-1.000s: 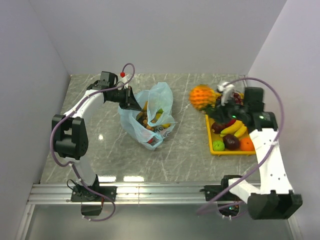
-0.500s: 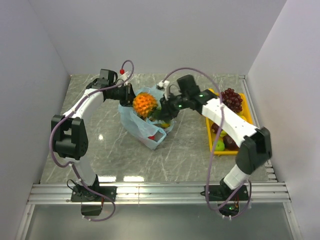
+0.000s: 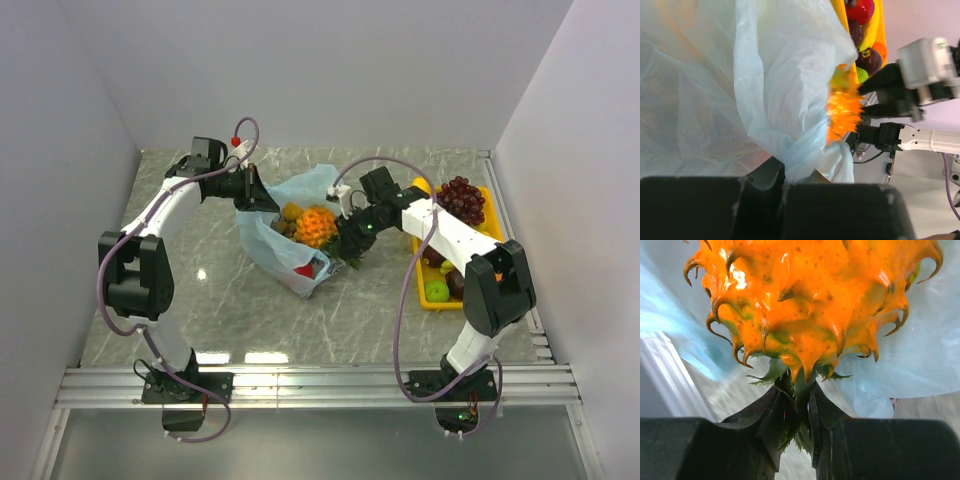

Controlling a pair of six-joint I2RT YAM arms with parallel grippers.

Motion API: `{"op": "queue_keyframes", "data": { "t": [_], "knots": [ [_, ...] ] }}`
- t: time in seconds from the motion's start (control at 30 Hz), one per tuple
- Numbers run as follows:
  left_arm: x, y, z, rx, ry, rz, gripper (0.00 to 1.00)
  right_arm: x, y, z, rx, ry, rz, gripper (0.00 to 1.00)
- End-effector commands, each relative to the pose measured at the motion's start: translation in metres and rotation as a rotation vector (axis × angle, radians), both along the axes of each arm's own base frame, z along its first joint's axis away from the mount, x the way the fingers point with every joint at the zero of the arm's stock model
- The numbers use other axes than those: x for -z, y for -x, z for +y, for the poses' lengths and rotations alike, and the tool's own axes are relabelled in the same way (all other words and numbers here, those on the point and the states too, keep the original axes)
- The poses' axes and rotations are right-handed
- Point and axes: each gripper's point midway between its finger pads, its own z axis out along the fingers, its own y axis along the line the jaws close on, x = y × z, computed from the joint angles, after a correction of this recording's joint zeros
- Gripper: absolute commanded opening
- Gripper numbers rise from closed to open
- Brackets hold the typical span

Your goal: Place the fake fruits into the plastic bag and tie a complex knot

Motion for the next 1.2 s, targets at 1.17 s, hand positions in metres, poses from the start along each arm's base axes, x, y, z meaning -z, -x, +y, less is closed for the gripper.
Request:
{"op": "queue_keyframes", "data": {
  "t": [1.17],
  "knots": [
    [-0.047,0.027,-0.027,0.124,0.063,-0.129,0.02,-0.022,-0.034,0.026,0.071,0.204,-0.078,0.00]
  ]
}}
